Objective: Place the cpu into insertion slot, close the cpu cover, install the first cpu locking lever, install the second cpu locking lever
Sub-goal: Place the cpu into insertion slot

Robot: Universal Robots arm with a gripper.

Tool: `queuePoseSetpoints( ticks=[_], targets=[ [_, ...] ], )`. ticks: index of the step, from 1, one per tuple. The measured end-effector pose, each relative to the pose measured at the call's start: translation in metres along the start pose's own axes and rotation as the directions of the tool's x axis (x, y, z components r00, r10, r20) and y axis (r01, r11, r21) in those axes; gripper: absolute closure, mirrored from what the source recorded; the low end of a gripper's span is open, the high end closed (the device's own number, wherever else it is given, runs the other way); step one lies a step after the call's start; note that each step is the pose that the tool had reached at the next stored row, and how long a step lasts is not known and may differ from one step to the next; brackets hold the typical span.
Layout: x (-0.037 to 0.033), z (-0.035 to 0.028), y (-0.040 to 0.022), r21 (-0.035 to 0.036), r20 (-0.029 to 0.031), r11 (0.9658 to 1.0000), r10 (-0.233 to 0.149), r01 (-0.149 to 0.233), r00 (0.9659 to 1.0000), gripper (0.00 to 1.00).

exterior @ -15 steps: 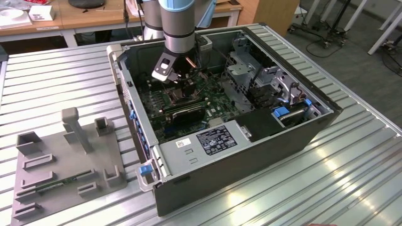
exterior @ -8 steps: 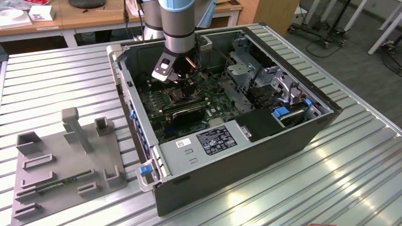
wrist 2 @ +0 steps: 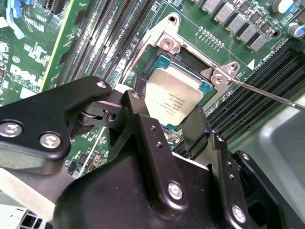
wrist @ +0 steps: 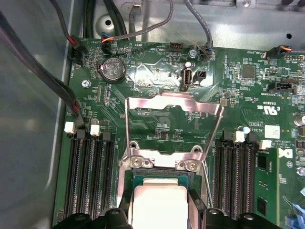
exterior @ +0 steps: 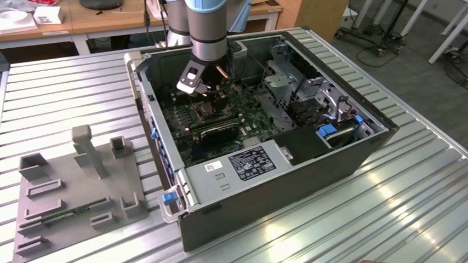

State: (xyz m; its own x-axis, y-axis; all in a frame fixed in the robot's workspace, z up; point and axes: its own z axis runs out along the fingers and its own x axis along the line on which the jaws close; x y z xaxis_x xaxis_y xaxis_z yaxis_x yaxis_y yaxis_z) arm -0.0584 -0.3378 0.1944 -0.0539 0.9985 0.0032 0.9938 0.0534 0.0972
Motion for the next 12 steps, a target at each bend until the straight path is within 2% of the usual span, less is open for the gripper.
queuePoseSetpoints(
  ticks=[4, 8, 12],
  targets=[
    [0.0000, -0.0006, 0.0001, -0.0002, 0.0002, 1.0000, 0.005, -0.005, 1.0000, 0.46],
    [0.0000, -0.0006, 0.0000, 0.0000, 0.0044, 0.9991, 0.042, -0.042, 0.9991, 0.46],
    [0.0000, 0.0000, 0.0000, -0.0003, 0.0040, 0.9991, 0.043, -0.043, 0.9991, 0.46]
  ],
)
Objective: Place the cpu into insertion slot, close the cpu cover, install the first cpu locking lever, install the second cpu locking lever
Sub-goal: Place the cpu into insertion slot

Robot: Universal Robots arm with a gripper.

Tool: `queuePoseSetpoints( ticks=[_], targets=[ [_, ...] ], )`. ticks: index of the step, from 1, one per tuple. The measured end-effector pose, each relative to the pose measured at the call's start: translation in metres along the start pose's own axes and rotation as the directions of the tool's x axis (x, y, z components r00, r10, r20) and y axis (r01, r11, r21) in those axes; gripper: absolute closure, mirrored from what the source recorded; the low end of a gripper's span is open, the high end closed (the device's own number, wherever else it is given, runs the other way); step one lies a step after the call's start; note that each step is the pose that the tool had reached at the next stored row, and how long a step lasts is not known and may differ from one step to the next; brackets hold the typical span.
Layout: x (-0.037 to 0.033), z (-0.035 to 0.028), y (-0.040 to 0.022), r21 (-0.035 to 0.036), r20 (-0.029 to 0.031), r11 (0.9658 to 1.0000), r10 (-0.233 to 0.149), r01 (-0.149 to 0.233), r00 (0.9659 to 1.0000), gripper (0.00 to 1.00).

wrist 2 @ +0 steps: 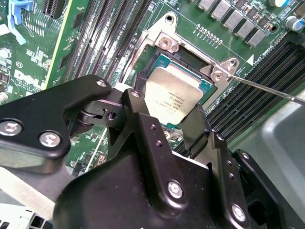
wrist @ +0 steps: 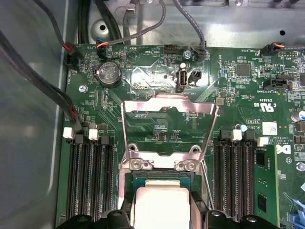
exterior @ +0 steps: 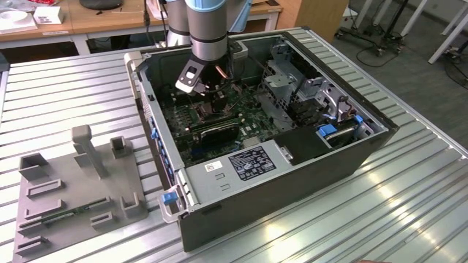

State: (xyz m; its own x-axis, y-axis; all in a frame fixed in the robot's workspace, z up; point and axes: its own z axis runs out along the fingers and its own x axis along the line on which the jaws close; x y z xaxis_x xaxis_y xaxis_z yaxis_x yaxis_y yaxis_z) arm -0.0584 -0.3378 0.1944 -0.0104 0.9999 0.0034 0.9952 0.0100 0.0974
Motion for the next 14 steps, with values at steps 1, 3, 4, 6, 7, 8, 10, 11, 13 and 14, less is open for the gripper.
queuePoseSetpoints(
  ticks=[1, 3, 4, 6, 7, 8, 10, 11, 13, 14],
  targets=[
    [0.0000, 0.0003, 0.0000, 0.0000, 0.0000, 1.0000, 0.000, 0.000, 1.0000, 0.46],
    [0.0000, 0.0012, -0.0001, 0.0002, 0.0003, 1.0000, 0.000, 0.000, 1.0000, 0.46],
    [-0.0001, 0.0015, -0.0002, 0.0002, 0.0004, 1.0000, 0.000, 0.000, 1.0000, 0.46],
    [-0.0001, 0.0021, -0.0003, 0.0003, 0.0005, 1.0000, 0.000, 0.000, 1.0000, 0.46],
    [-0.0001, 0.0021, -0.0003, 0.0004, 0.0006, 1.0000, 0.000, 0.000, 1.0000, 0.46],
    [-0.0001, 0.0022, -0.0002, 0.0004, 0.0005, 1.0000, 0.000, 0.000, 1.0000, 0.46],
    [-0.0001, 0.0024, -0.0003, 0.0003, 0.0004, 1.0000, 0.000, 0.000, 1.0000, 0.46],
    [-0.0001, 0.0025, -0.0003, 0.0003, 0.0004, 1.0000, 0.000, 0.000, 1.0000, 0.46],
    [-0.0001, 0.0030, -0.0004, 0.0004, 0.0005, 1.0000, 0.000, 0.000, 1.0000, 0.46],
    [-0.0001, 0.0032, -0.0004, 0.0005, 0.0007, 1.0000, 0.000, 0.000, 1.0000, 0.46]
  ],
)
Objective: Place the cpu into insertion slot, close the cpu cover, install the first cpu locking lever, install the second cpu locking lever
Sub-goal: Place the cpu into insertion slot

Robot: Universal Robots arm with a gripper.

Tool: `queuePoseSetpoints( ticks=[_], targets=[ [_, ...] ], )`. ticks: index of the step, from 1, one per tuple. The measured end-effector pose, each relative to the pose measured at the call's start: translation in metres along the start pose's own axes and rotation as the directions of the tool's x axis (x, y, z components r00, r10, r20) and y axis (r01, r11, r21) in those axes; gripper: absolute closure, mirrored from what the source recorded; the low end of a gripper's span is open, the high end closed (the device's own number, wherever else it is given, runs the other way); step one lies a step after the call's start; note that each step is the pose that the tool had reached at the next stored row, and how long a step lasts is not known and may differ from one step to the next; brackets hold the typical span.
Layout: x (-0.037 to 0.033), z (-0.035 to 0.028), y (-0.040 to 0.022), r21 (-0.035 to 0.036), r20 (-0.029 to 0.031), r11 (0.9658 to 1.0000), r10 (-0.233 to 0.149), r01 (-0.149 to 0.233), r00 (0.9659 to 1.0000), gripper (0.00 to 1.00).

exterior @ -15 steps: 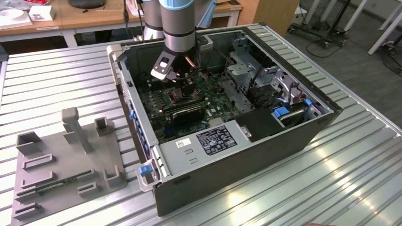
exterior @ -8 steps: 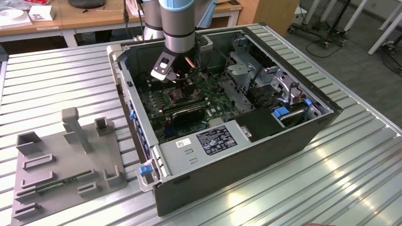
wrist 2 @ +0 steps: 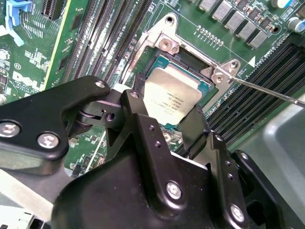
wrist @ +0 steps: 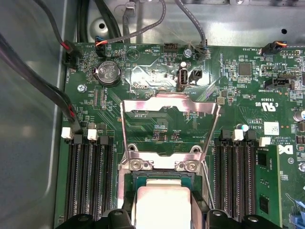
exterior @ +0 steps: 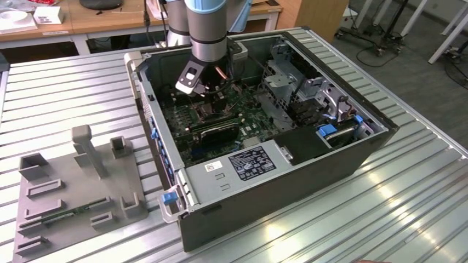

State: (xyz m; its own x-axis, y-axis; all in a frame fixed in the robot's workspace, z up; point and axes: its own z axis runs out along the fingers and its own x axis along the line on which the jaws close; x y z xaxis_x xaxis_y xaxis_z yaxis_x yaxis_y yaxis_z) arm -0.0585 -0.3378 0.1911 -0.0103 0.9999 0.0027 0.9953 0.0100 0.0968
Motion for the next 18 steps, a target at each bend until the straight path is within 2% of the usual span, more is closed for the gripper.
queuePoseSetpoints(
  ticks=[18],
  targets=[
    [0.0001, 0.0020, 0.0000, -0.0014, -0.0013, 1.0000, 0.000, 0.000, 1.0000, 0.45]
  ],
)
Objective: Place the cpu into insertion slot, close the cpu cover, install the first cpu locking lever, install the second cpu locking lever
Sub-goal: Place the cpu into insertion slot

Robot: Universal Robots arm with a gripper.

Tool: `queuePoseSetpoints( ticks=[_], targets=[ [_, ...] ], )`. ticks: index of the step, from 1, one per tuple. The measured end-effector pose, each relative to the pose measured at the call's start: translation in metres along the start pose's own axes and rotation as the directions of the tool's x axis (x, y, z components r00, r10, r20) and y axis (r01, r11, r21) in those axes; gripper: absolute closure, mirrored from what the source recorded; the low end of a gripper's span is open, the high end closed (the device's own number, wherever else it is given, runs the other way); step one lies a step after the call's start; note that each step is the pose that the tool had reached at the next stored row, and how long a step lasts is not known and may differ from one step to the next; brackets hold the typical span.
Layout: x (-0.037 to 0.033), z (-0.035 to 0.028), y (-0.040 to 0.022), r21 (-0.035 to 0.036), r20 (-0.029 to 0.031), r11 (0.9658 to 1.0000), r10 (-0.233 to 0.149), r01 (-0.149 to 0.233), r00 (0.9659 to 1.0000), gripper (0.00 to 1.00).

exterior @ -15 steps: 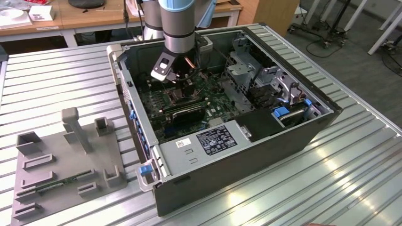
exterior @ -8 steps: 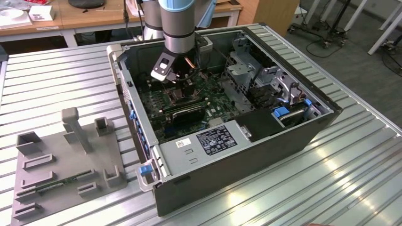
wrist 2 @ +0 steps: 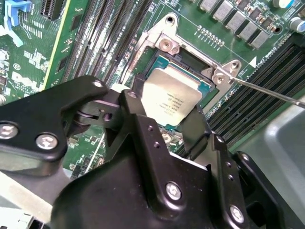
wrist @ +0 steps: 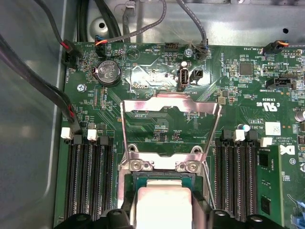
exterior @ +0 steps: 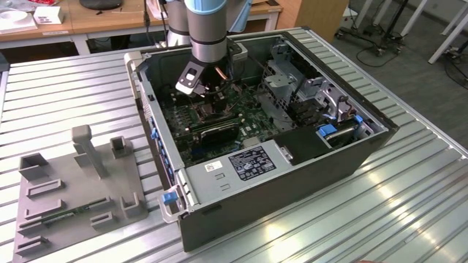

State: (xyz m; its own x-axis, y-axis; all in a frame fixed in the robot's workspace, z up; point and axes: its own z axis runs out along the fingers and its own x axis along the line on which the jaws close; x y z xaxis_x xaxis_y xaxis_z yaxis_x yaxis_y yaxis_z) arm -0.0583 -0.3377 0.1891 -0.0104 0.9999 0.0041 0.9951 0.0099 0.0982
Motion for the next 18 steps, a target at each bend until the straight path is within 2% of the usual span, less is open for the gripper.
queuePoseSetpoints(
  ticks=[1, 4, 12, 18],
  targets=[
    [0.0002, 0.0003, 0.0001, -0.0004, -0.0009, 1.0000, 0.000, 0.000, 1.0000, 0.40],
    [-0.0001, -0.0003, -0.0001, 0.0009, 0.0008, 1.0000, 0.000, 0.000, 1.0000, 0.40],
    [0.0000, -0.0037, 0.0003, 0.0010, 0.0008, 1.0000, 0.000, 0.000, 1.0000, 0.40],
    [0.0000, -0.0038, 0.0003, 0.0011, 0.0008, 1.0000, 0.000, 0.000, 1.0000, 0.40]
  ],
)
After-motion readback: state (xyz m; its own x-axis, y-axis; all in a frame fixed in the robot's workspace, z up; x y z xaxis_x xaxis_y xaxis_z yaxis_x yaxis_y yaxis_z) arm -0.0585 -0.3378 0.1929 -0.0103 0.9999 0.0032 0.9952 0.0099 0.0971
